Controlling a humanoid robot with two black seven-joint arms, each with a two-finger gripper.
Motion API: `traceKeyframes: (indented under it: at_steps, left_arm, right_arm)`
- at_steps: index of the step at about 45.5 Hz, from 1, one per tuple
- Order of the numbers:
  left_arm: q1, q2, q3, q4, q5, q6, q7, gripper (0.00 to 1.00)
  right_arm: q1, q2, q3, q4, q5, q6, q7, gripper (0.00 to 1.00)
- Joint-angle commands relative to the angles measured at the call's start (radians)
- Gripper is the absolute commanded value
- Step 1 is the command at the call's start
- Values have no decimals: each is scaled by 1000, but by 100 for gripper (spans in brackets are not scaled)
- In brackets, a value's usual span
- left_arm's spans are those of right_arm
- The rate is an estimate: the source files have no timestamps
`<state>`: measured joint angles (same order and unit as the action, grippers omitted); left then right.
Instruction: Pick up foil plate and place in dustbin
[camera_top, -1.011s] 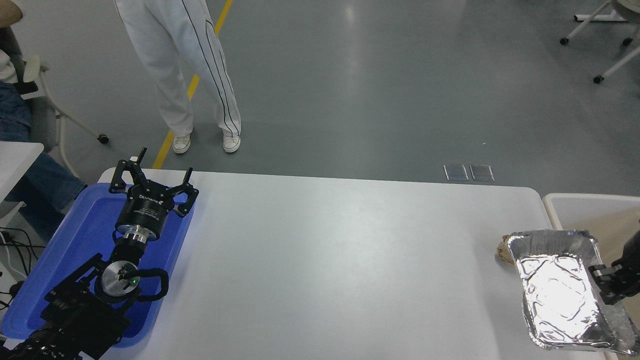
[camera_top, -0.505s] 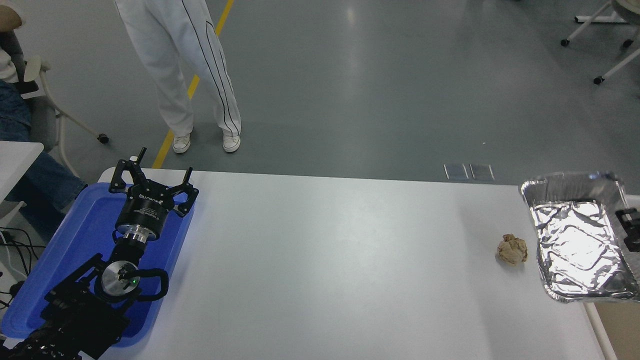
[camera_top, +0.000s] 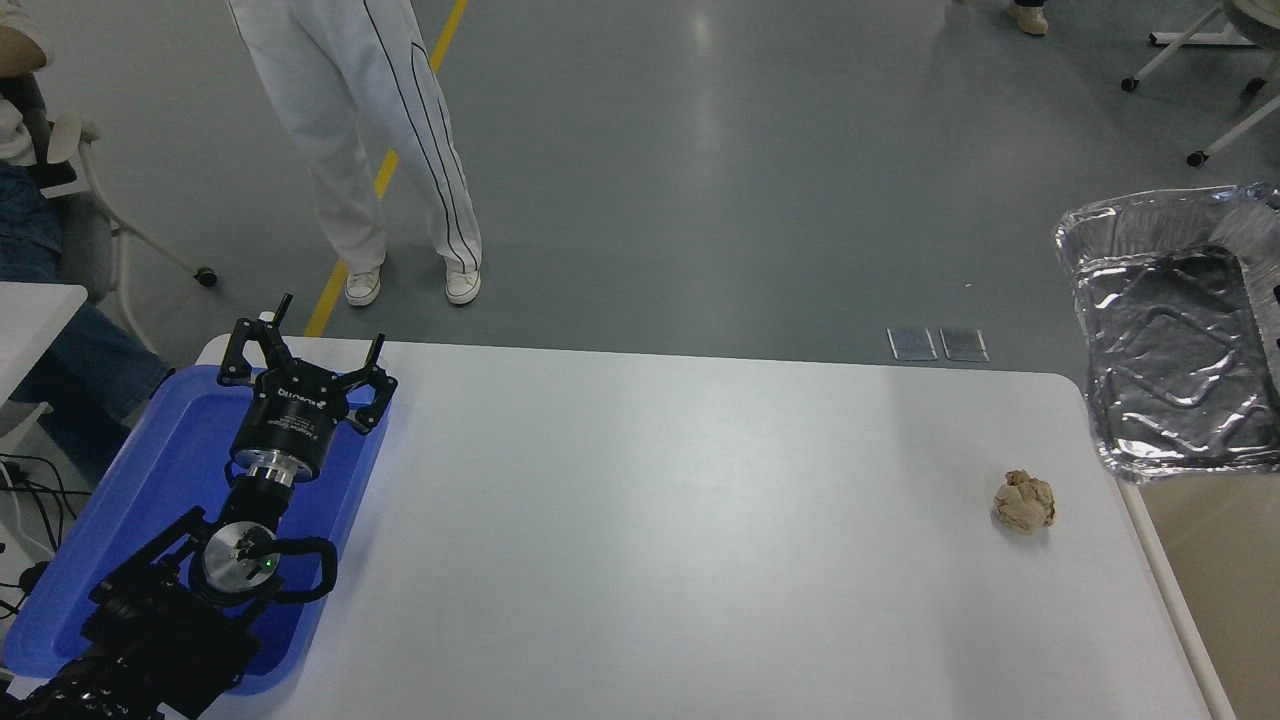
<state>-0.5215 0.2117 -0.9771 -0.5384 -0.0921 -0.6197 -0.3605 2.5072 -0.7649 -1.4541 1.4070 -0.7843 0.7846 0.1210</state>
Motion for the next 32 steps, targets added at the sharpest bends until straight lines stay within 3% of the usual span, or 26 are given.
traceKeyframes:
  at_steps: [1, 12, 25, 32]
  left_arm:
    - [0, 0, 0, 0, 0, 0, 0, 100]
    - [0, 0, 0, 0, 0, 2, 0, 100]
    - [0, 0, 0, 0, 0, 0, 0, 100]
    - [0, 0, 2, 0, 0, 0, 0, 100]
  right_arm:
    - [16, -5, -124, -28, 10, 1, 0, 0]
    - [4, -16, -265, -86, 19, 1, 6, 0]
    - [-62, -178, -316, -255, 33, 1, 5, 0]
    - [-158, -203, -301, -339, 36, 1, 5, 0]
